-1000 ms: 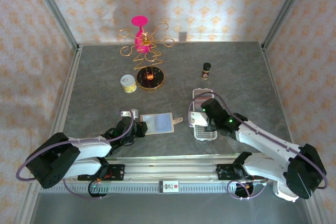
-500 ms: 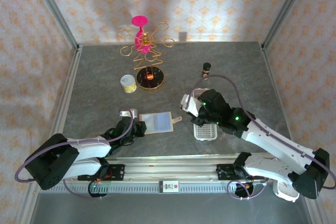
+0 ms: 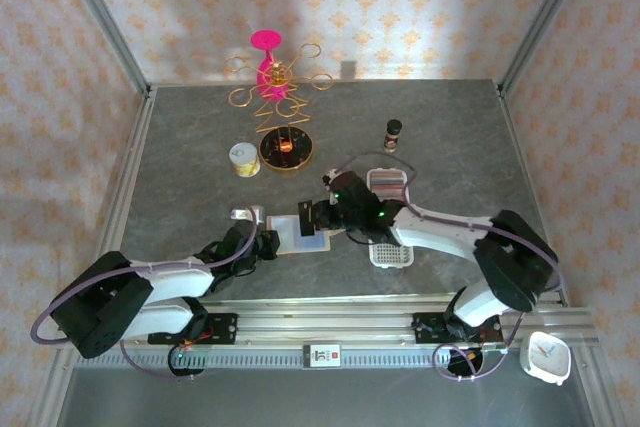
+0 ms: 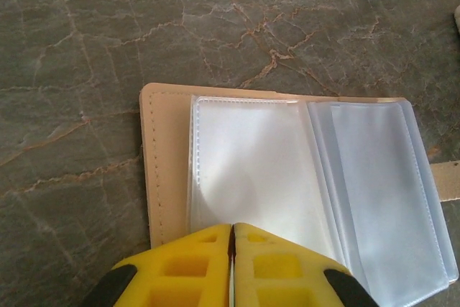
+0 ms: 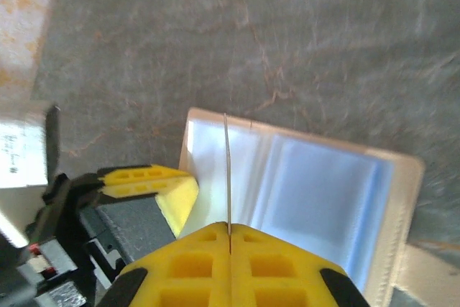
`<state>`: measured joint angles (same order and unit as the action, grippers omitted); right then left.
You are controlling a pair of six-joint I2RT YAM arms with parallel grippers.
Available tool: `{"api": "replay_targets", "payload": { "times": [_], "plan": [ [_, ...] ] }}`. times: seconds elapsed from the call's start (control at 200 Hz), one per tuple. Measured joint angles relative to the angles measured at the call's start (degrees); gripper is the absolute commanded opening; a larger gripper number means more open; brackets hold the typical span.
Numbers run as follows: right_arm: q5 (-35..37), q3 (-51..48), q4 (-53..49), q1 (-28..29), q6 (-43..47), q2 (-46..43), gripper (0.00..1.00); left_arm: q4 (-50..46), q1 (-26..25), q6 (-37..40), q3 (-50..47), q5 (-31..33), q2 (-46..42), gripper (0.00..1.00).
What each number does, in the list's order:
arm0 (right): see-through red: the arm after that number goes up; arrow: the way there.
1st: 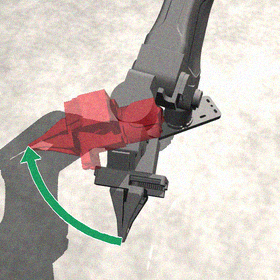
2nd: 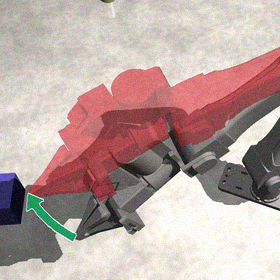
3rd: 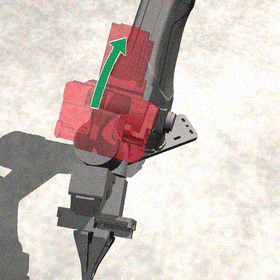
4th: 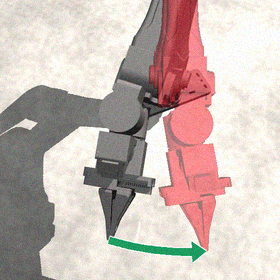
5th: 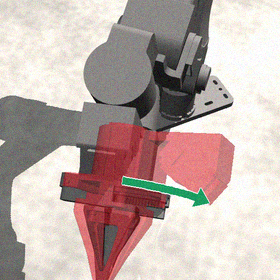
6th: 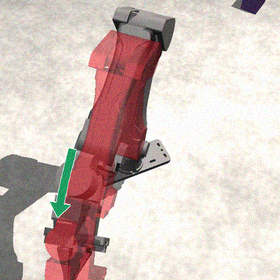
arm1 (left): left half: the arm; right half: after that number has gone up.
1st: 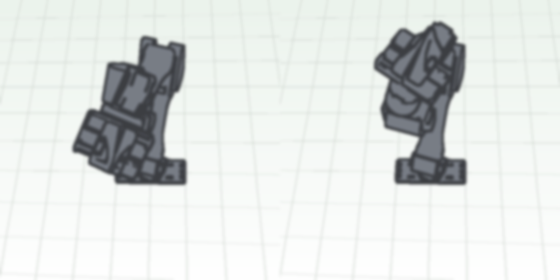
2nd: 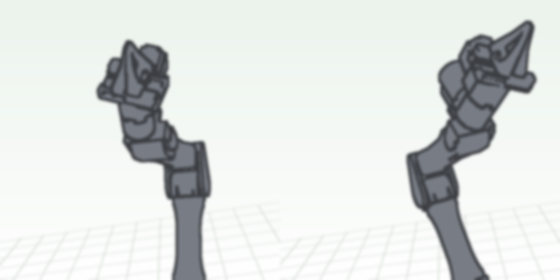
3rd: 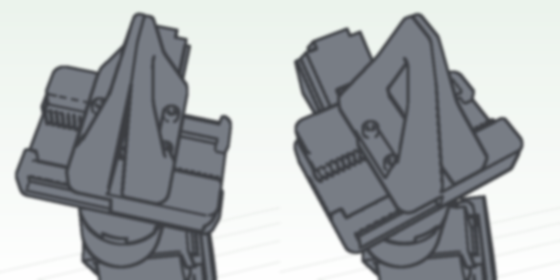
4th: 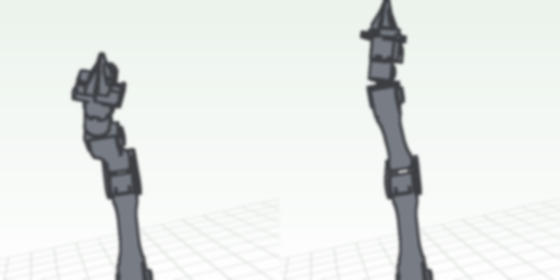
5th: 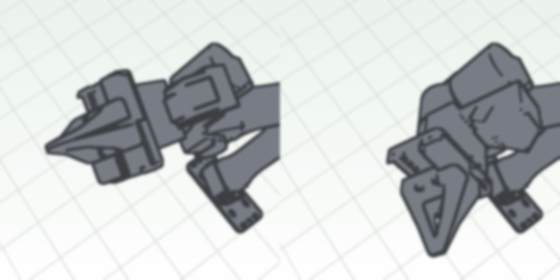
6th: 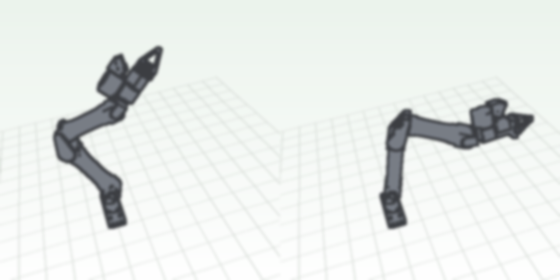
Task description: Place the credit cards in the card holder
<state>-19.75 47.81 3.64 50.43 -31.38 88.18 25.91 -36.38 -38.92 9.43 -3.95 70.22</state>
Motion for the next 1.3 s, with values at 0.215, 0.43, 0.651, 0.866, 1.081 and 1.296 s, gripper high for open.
{"api": "replay_targets", "payload": {
  "times": [0.215, 0.43, 0.651, 0.866, 1.081, 1.296],
  "plan": [
    [0.3, 0.1, 2.1, 2.1, -7.0, 6.2, 0.0, -3.0, 0.0, 0.2, 1.2, 1.0, -1.3, 0.31],
    [2.3, 0.2, 2.8, 2.0, -9.4, 7.3, 0.0, -7.6, 0.0, 0.0, 1.6, 3.1, -6.8, 0.46],
    [2.8, 0.3, 3.3, 2.0, -10.2, 8.0, 0.0, -11.4, 0.0, 1.1, 3.3, 6.9, -8.9, 0.52],
    [2.8, 0.3, 4.0, 2.0, -10.4, 8.0, 0.0, -14.1, 0.0, 2.0, 6.6, 7.6, -0.9, 0.51],
    [3.9, 0.3, 4.1, 2.0, -10.4, 7.9, 0.0, -14.6, 0.0, 2.8, 8.2, 7.5, 2.0, 0.34],
    [5.5, 0.3, 5.1, 1.9, -10.4, 7.1, 0.0, -15.0, 0.1, 3.0, 8.2, 8.3, 2.3, 0.25]
  ]
}}
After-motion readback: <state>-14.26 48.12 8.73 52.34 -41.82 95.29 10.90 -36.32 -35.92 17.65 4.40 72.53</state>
